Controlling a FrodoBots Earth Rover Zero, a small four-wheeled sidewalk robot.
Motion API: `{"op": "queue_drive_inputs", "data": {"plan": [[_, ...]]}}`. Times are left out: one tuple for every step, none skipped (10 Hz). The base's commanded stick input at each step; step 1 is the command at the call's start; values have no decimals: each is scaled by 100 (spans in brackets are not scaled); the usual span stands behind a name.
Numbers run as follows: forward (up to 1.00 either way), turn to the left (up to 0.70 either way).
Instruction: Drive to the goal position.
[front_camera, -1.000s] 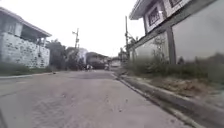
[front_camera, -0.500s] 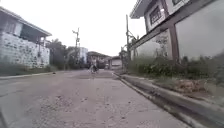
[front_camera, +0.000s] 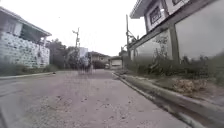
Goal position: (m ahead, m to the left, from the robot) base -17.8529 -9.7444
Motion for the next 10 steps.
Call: {"op": "queue_drive_inputs", "data": {"plan": [[0, 70], [0, 70], [0, 70], [0, 70], [0, 70], [0, 70], [0, 70], [0, 70], [0, 70], [0, 70]]}}
